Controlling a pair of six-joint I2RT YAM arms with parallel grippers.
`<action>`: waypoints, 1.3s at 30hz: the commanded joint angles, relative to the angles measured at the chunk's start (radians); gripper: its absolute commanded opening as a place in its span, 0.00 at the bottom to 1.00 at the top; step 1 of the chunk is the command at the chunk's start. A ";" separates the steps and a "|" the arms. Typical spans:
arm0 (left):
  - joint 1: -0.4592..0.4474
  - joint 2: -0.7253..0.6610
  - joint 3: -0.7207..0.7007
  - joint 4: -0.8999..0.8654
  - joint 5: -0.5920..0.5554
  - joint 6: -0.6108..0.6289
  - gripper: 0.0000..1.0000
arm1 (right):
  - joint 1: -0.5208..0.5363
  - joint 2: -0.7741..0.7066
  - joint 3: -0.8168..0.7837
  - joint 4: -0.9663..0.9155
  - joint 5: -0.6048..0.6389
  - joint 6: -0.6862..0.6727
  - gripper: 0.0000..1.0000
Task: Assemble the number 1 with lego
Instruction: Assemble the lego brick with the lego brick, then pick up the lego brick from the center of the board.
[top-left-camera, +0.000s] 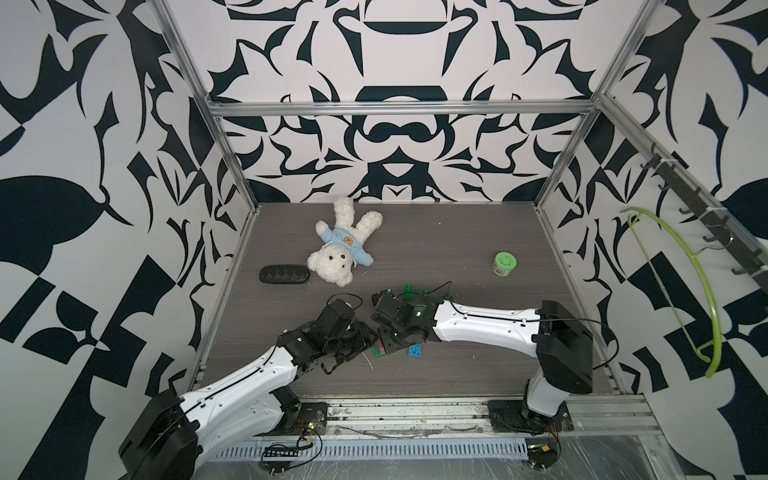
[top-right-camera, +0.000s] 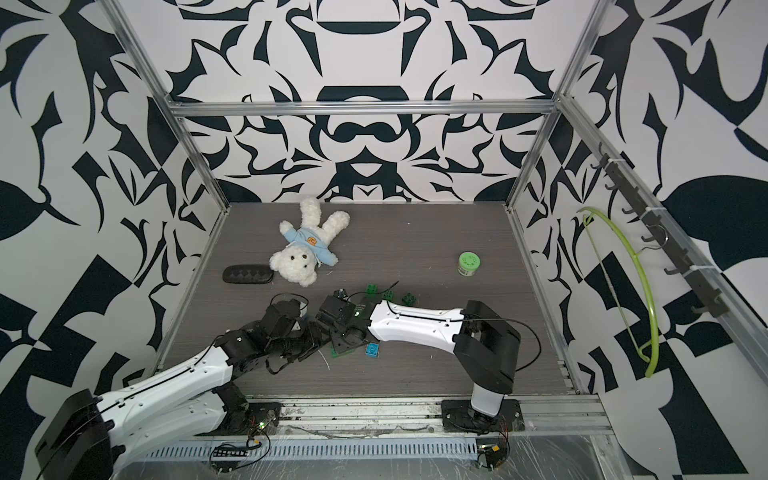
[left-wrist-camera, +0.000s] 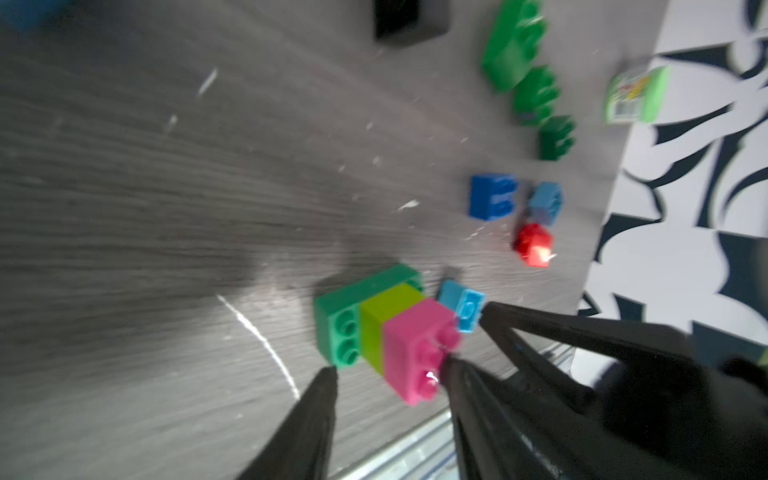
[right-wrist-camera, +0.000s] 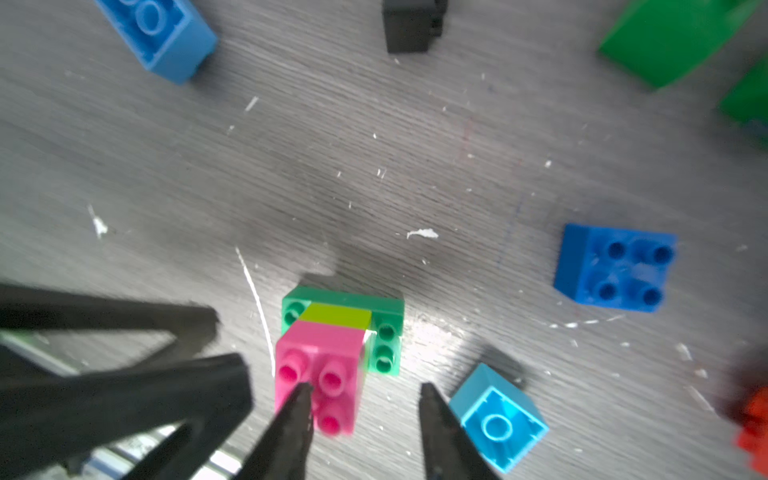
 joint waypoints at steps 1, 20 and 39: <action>-0.002 -0.042 0.049 -0.090 -0.082 0.055 0.56 | -0.026 -0.129 0.014 -0.003 0.072 -0.070 0.52; 0.014 0.020 0.058 -0.034 -0.259 -0.026 0.72 | -0.244 -0.263 -0.232 -0.055 0.071 -0.236 0.67; 0.028 -0.061 -0.014 -0.017 -0.309 -0.076 0.73 | -0.292 0.053 -0.103 0.072 -0.052 -0.337 0.62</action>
